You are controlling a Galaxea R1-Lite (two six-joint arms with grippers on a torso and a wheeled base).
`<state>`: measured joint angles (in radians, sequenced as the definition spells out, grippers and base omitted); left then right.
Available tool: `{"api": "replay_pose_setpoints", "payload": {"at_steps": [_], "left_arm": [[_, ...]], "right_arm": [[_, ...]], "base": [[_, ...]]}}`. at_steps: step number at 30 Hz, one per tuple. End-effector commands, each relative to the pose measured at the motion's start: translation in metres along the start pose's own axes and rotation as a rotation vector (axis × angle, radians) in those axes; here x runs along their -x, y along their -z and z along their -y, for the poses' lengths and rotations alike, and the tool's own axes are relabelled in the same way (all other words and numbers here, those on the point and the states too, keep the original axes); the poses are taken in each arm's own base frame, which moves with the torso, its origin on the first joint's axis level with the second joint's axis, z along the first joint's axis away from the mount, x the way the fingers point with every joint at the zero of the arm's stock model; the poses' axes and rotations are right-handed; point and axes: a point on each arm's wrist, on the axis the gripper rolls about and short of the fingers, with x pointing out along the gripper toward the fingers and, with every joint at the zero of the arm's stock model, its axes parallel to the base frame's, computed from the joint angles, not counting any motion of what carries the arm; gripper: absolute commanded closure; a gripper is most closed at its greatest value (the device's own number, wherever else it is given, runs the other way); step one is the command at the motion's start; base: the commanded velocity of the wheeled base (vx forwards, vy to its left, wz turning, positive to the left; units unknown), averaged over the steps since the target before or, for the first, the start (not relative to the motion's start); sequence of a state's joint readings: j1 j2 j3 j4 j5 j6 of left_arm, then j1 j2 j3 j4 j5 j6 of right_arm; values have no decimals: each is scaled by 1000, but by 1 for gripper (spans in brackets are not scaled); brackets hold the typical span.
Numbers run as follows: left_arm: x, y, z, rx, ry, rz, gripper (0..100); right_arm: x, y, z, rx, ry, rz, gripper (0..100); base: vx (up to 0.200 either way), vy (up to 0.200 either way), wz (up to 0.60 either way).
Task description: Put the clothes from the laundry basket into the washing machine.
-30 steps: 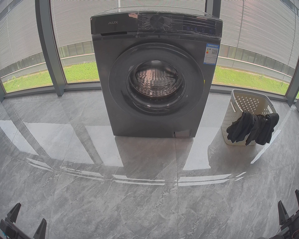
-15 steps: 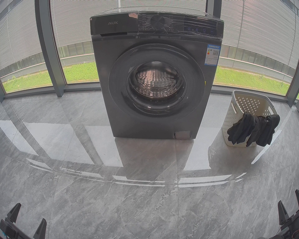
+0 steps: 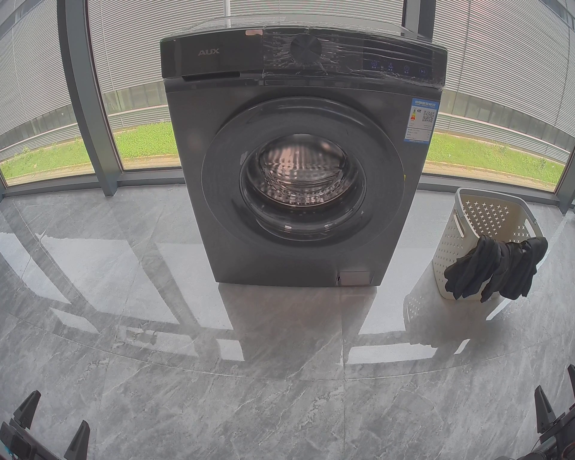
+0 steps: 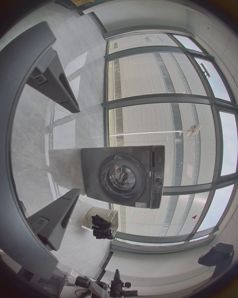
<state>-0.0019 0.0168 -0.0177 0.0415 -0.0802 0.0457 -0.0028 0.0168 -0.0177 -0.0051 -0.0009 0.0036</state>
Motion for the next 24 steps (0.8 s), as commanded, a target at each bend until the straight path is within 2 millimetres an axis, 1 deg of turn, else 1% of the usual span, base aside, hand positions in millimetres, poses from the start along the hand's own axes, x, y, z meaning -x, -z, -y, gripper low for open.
{"api": "replay_pose_setpoints", "payload": {"at_steps": [1,24], "left_arm": [[0,5,0,1,-1,-1,0],[0,5,0,0,1,-1,0]], "right_arm": [[0,5,0,1,-2,-1,0],[0,5,0,2,-4,-1,0]], "base": [[200,0,0],[200,0,0]]}}
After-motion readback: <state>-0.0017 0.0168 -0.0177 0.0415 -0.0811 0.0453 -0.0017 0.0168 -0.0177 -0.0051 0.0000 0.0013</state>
